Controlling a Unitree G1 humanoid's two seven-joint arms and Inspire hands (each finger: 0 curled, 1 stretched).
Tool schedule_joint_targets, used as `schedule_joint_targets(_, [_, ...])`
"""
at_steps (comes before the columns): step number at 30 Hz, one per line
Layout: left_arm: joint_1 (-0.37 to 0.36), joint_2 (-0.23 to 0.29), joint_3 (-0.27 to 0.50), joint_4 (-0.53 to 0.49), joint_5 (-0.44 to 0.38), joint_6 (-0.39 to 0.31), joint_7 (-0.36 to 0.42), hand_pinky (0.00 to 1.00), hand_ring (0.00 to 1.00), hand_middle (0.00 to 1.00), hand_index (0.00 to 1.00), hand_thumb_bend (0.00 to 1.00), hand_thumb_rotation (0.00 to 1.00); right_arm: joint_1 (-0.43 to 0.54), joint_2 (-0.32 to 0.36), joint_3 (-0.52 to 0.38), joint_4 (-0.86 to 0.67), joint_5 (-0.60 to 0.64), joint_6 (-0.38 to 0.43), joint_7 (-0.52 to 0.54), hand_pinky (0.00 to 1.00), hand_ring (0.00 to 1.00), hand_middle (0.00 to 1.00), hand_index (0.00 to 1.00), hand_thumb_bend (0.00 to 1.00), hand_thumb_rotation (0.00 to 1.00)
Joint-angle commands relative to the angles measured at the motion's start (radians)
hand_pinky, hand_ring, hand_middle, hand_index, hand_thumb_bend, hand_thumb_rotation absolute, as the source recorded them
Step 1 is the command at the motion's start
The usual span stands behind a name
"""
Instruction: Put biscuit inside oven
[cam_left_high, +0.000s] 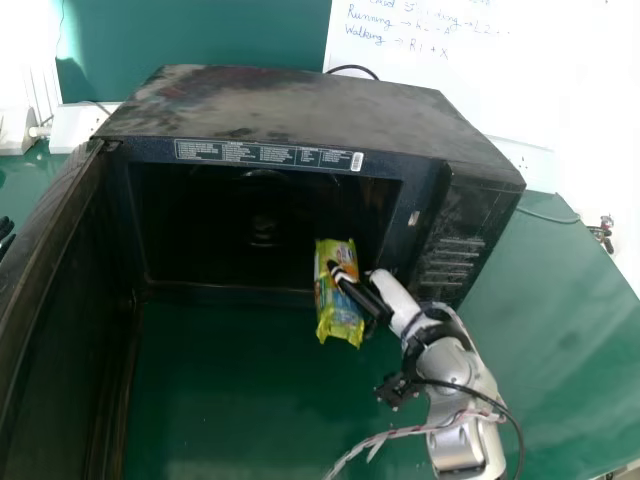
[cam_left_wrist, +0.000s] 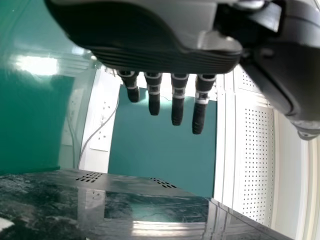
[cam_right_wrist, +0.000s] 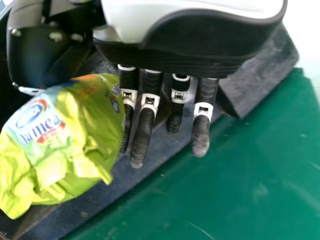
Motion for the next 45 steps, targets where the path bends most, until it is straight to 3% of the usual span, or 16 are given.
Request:
schedule_joint_targets(1, [0.011,-0.001,0.002,-0.012,0.004,-0.006,0.001,1.00,0.97,0.93,0.83,1.00,1.00,-0.039,0.014,0.006,0.013,0.017,-0.031,-0.023,0.17,0.24,0.32,0.47,0.52,0.15])
schedule_joint_targets(6, [0.014,-0.004,0.000,-0.014,0.001,-0.010,-0.001,1.00,0.98,0.92,0.83,1.00,1.00,-0.078,0.025,0.023,0.040,0.011,-0.020,-0.031,0.15,0.21,0.29,0.47,0.52,0.15])
schedule_joint_targets(15, [0.003,-0.006,-0.005,-0.003,-0.001,-0.011,-0.002,1.00,0.98,0.92,0.83,1.00,1.00,-0.142,0.065,0.054,0.066,-0.002,0.033,-0.043,0.22,0.30,0.37,0.47,0.52,0.15])
schedule_joint_targets(22, [0.005,-0.008,-0.007,-0.010,0.003,-0.010,0.001,1.00,0.97,0.92,0.83,1.00,1.00,-0.161,0.080,0.052,0.092,0.023,-0.009,-0.057,0.20,0.27,0.34,0.47,0.52,0.15])
schedule_joint_targets(31, [0.015,-0.006,-0.005,-0.022,0.006,-0.004,0.008,1.00,0.98,0.92,0.83,1.00,1.00,-0.196,0.096,0.074,0.125,0.009,0.029,-0.067,0.14,0.21,0.29,0.47,0.52,0.15])
schedule_joint_targets(34, [0.006,-0.005,-0.007,-0.007,0.005,-0.010,0.002,1.00,0.98,0.92,0.83,1.00,1.00,-0.226,0.102,0.085,0.142,0.006,0.055,-0.063,0.15,0.23,0.31,0.48,0.52,0.15])
schedule_joint_targets(37, [0.000,-0.009,-0.013,-0.007,0.006,-0.010,0.006,1.00,0.98,0.93,0.83,1.00,1.00,-0.256,0.099,0.103,0.152,-0.006,0.069,-0.062,0.19,0.30,0.40,0.48,0.52,0.15])
schedule_joint_targets(42, [0.002,-0.012,-0.015,-0.014,0.006,-0.009,0.010,1.00,0.98,0.92,0.83,1.00,1.00,-0.281,0.088,0.116,0.164,-0.017,0.067,-0.059,0.10,0.17,0.27,0.48,0.52,0.16])
schedule_joint_targets(45, [0.009,-0.014,-0.013,-0.020,0.010,-0.012,0.009,1.00,0.98,0.92,0.83,1.00,1.00,-0.281,0.078,0.113,0.173,-0.006,0.046,-0.053,0.09,0.15,0.25,0.48,0.52,0.16])
